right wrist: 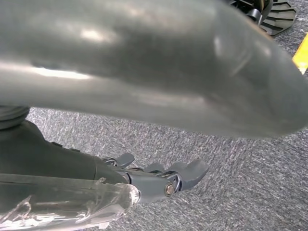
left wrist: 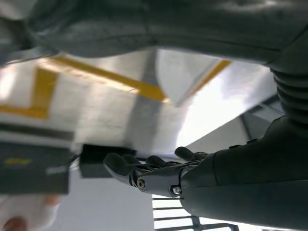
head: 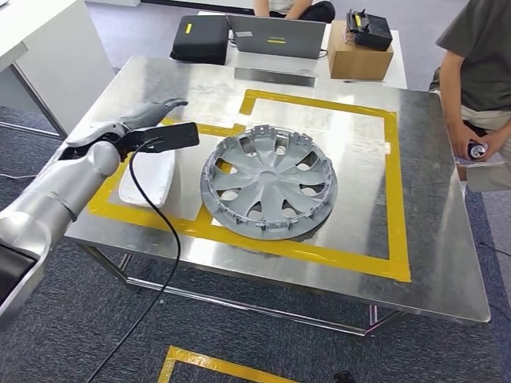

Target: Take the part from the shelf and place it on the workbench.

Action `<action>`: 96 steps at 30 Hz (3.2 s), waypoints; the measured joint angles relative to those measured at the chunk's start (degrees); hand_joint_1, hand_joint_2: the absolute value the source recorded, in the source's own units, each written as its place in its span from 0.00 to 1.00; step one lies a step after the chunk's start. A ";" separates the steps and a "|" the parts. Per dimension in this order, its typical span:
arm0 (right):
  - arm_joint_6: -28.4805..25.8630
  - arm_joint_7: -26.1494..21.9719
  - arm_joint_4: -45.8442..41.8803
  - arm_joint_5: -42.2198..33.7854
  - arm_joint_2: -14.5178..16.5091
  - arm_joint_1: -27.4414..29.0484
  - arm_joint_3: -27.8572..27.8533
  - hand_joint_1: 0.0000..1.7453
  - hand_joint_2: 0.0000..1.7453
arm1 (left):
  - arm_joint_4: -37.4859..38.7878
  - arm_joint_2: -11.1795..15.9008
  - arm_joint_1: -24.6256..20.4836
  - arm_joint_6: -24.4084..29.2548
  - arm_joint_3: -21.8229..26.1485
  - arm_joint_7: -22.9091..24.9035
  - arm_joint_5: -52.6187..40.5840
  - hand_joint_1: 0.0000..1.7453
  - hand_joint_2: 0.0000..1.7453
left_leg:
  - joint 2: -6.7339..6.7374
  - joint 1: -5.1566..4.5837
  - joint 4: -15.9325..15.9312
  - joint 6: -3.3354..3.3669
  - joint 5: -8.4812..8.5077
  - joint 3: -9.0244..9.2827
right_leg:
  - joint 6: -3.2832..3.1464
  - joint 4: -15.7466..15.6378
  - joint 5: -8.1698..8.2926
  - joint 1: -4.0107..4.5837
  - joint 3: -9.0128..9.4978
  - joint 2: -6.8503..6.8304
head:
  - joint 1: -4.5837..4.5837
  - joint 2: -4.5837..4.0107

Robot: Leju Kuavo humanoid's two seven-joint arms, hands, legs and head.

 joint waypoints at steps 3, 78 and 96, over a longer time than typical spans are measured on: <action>-0.01 -0.27 0.00 0.63 0.00 0.00 -0.01 0.00 0.00 | -9.91 -0.53 6.66 3.65 6.95 -8.55 13.89 0.00 0.00 | 0.02 -0.02 0.00 -0.01 -0.01 0.00 | -0.01 0.00 -0.01 -0.01 -0.02 0.04 | 0.00 0.00; 4.20 3.34 -0.37 -3.63 -2.80 -0.15 -13.75 0.00 0.00 | 16.08 -19.82 60.55 13.25 71.16 -10.19 -14.57 0.00 0.00 | 0.61 0.07 8.69 -1.92 -7.94 -3.72 | -1.92 -1.67 1.20 -0.35 0.80 -0.32 | -0.50 -0.03; 3.66 5.78 -0.35 0.42 -1.55 -0.45 -10.60 0.00 0.00 | 17.19 -19.65 60.49 10.02 71.00 -12.95 -11.25 0.00 0.00 | 0.94 -0.21 -2.96 1.76 -3.56 6.29 | 1.25 15.57 -4.55 -0.33 -8.45 -0.67 | -0.15 -0.02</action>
